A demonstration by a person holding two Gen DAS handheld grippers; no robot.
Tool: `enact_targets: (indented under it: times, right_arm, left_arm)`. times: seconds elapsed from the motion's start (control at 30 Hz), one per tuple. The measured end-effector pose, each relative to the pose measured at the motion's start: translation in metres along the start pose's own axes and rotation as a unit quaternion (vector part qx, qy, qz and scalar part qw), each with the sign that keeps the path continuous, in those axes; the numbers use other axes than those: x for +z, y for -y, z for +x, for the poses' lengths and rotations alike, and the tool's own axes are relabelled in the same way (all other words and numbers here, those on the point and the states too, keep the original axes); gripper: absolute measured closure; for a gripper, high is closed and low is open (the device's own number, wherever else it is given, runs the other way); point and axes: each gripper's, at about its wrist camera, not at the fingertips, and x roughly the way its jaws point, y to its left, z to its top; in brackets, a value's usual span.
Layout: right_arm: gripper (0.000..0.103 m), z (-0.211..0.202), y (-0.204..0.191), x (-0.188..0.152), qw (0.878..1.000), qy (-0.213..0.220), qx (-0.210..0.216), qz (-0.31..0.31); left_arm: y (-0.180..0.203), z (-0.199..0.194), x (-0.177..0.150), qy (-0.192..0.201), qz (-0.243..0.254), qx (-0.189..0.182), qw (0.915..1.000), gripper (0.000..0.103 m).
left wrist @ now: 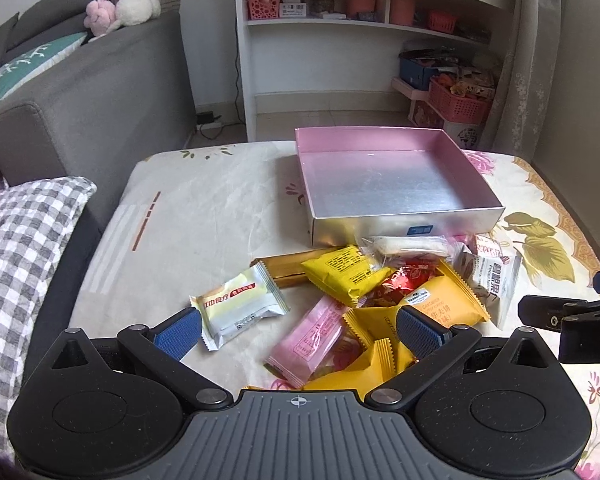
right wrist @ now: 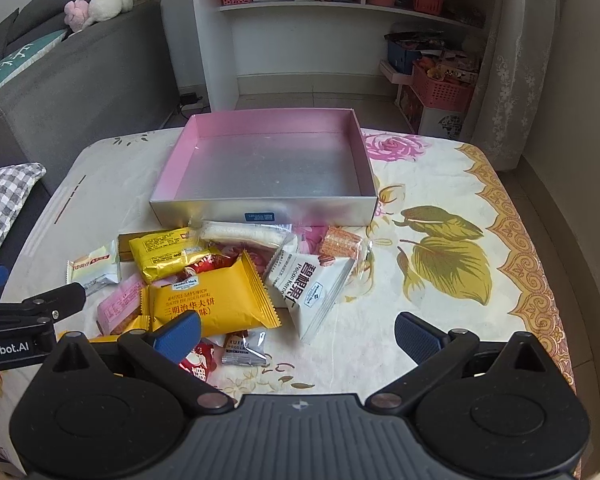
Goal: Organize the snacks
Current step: 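Grasp a yellow cake packet with the left gripper while the right gripper grasps another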
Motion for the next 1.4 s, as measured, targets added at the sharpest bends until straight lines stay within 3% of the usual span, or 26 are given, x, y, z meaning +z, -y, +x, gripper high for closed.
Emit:
enact_targets:
  times: [0.23, 0.37, 0.47, 0.7, 0.9, 1.1, 1.23, 1.4]
  right_arm:
    - [0.006, 0.012, 0.005, 0.009, 0.999, -0.015, 0.040, -0.009]
    - [0.007, 0.029, 0.007, 0.006, 0.992, -0.024, 0.119, -0.028]
    - [0.009, 0.039, 0.003, 0.007, 0.984, -0.025, 0.166, -0.062]
    - [0.016, 0.054, -0.013, 0.008, 0.958, -0.005, 0.202, -0.202]
    - [0.021, 0.073, -0.023, -0.001, 0.937, -0.009, 0.185, -0.298]
    - [0.023, 0.077, -0.037, -0.007, 0.913, 0.018, 0.155, -0.378]
    - [0.026, 0.080, -0.046, -0.013, 0.896, 0.021, 0.143, -0.420]
    - [0.030, 0.086, -0.056, -0.023, 0.885, 0.024, 0.129, -0.447]
  left_arm:
    - [-0.003, 0.015, -0.002, -0.029, 0.054, -0.070, 0.9957, 0.000]
    - [-0.004, 0.024, -0.008, -0.030, 0.094, -0.096, 0.9905, 0.000]
    - [-0.007, 0.031, -0.010, -0.036, 0.116, -0.114, 0.9861, 0.000]
    - [-0.007, 0.043, -0.018, -0.081, 0.190, -0.166, 0.9644, 0.002]
    - [-0.002, 0.051, -0.031, -0.104, 0.244, -0.183, 0.9467, 0.002]
    - [0.007, 0.055, -0.040, -0.116, 0.295, -0.168, 0.9335, 0.006]
    - [0.009, 0.061, -0.043, -0.126, 0.302, -0.150, 0.9330, 0.017]
    - [0.005, 0.065, -0.040, -0.131, 0.286, -0.137, 0.9394, 0.035]
